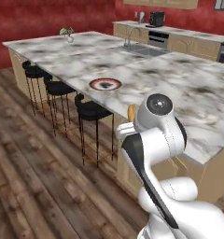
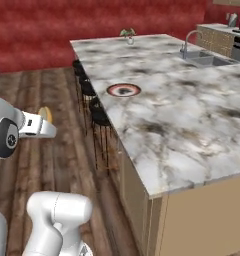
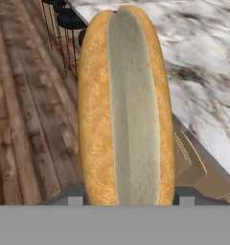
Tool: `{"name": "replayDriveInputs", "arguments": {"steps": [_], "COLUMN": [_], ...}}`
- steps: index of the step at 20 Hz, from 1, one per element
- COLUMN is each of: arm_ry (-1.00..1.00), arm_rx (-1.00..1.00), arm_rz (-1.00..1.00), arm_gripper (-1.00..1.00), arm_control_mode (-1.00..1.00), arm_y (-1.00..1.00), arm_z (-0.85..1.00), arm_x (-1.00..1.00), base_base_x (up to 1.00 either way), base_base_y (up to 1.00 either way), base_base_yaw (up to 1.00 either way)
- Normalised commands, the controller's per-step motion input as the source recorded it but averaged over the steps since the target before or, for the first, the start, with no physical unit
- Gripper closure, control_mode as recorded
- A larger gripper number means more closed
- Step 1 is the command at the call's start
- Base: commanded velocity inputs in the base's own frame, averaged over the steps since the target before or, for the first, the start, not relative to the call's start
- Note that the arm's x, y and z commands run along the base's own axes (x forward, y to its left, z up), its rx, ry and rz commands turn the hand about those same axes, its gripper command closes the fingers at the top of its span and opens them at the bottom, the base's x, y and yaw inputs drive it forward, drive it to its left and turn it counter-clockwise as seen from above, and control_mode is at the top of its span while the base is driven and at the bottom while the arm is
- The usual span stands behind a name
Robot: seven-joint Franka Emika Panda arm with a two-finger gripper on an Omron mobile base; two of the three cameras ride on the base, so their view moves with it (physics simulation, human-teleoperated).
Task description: Move the hot dog bun to the plate on the dining table and place the condiment next to that plate. Then navigate to the fridge and take the sausage and place it on the plate as well.
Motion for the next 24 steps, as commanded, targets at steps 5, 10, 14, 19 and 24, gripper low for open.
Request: {"name": "replayDriveInputs", "arguments": {"steps": [5, 10, 14, 19, 24], "arm_ry": [0.00, 0.00, 0.00, 0.00, 0.00], "arm_rx": [0.00, 0.00, 0.00, 0.00, 0.00], "arm_rz": [0.00, 0.00, 0.00, 0.00, 0.00], "arm_gripper": [1.00, 1.00, 1.00, 1.00, 1.00], "arm_control_mode": [1.00, 1.00, 1.00, 1.00, 1.00], "arm_y": [0.00, 0.00, 0.00, 0.00, 0.00], "arm_z": [0.00, 0.00, 0.00, 0.00, 0.00], "arm_x": [0.00, 0.00, 0.00, 0.00, 0.00], "base_base_x": [0.55, 0.54, 0.52, 0.46, 0.42], "base_base_y": [0.84, 0.85, 0.82, 0.81, 0.78], "base_base_yaw": [-0.38, -0.40, -0.44, -0.46, -0.47]}}
